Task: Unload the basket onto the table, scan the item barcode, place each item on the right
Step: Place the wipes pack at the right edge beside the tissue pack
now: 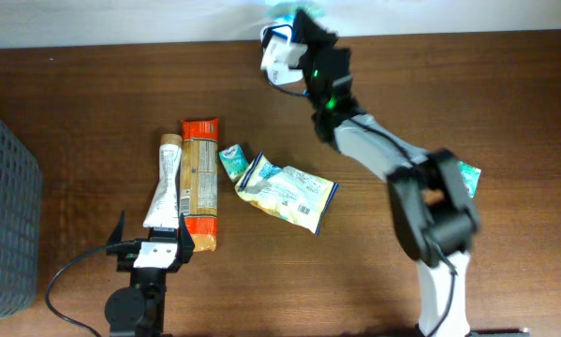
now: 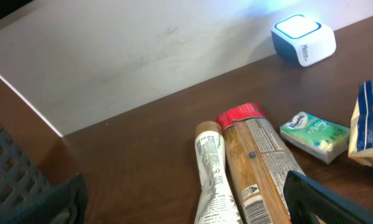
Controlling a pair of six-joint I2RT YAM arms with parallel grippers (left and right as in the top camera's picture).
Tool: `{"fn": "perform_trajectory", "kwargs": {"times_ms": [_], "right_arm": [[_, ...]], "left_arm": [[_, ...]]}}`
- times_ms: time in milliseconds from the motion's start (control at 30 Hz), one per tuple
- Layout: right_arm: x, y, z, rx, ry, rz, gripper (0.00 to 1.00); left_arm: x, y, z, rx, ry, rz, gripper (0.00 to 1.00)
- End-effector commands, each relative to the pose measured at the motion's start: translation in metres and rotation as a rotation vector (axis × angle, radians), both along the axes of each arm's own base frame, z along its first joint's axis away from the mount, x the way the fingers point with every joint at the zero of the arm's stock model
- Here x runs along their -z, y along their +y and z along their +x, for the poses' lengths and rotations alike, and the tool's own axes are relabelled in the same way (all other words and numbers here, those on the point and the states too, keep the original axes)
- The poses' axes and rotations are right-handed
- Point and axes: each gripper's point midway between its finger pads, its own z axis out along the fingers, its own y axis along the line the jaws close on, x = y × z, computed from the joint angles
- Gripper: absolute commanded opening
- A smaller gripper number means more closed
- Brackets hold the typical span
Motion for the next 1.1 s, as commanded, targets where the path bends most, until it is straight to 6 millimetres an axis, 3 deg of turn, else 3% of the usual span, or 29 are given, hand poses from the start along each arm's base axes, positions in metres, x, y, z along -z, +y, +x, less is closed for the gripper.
{"fn": "perform_trajectory", "kwargs": {"times_ms": [0, 67, 133, 233, 267, 367, 400, 500, 533, 667, 800, 833, 867, 1000, 1067], "right_arm": [[-0.099, -0.030, -0.055, 0.012, 0.136, 0.389, 0.04], [-0.112, -0.047, -0.089, -0.027, 0.317, 0.712, 0.04], [-0.114, -0.077, -0.117, 0.018, 0.458, 0.980, 0.04], [-0.086, -0.150, -0.171, 0.290, 0.637, 1.206, 0.04], [-0.067, -0.184, -0.192, 0.436, 0.686, 1.252, 0.04], [-0.021, -0.248, -0.224, 0.752, 0.748, 1.410, 0.04], [0.010, -0.278, -0.237, 0.904, 0.785, 1.457, 0.04], [0.076, -0.319, -0.250, 1.089, 0.888, 1.538, 0.04], [0.107, -0.336, -0.254, 1.167, 0.931, 1.570, 0.04], [0.162, -0.353, -0.258, 1.271, 1.039, 1.633, 0.04], [0.179, -0.360, -0.261, 1.318, 1.061, 1.636, 0.05], [0.179, -0.359, -0.261, 1.316, 1.063, 1.635, 0.12], [0.179, -0.360, -0.262, 1.324, 1.060, 1.629, 0.32], [0.179, -0.359, -0.264, 1.326, 1.077, 1.619, 0.46], [0.175, -0.348, -0.266, 1.259, 1.163, 1.586, 0.54]], "left_arm": [[0.002, 0.001, 0.000, -0.001, 0.001, 0.012, 0.99], [0.002, 0.001, 0.000, -0.001, 0.001, 0.012, 0.99], [0.002, 0.001, 0.000, -0.001, 0.001, 0.012, 0.99], [0.002, 0.001, 0.000, -0.001, 0.001, 0.012, 0.99], [0.002, 0.001, 0.000, -0.001, 0.001, 0.012, 0.99], [0.002, 0.001, 0.000, -0.001, 0.001, 0.012, 0.99], [0.002, 0.001, 0.000, -0.001, 0.001, 0.012, 0.99], [0.002, 0.001, 0.000, -0.001, 0.001, 0.012, 0.99], [0.002, 0.001, 0.000, -0.001, 0.001, 0.012, 0.99], [0.002, 0.001, 0.000, -0.001, 0.001, 0.012, 0.99], [0.002, 0.001, 0.000, -0.001, 0.001, 0.012, 0.99], [0.002, 0.001, 0.000, -0.001, 0.001, 0.012, 0.99], [0.002, 0.001, 0.000, -0.001, 0.001, 0.012, 0.99], [0.002, 0.001, 0.000, -0.001, 0.001, 0.012, 0.99], [0.002, 0.001, 0.000, -0.001, 0.001, 0.012, 0.99]]}}
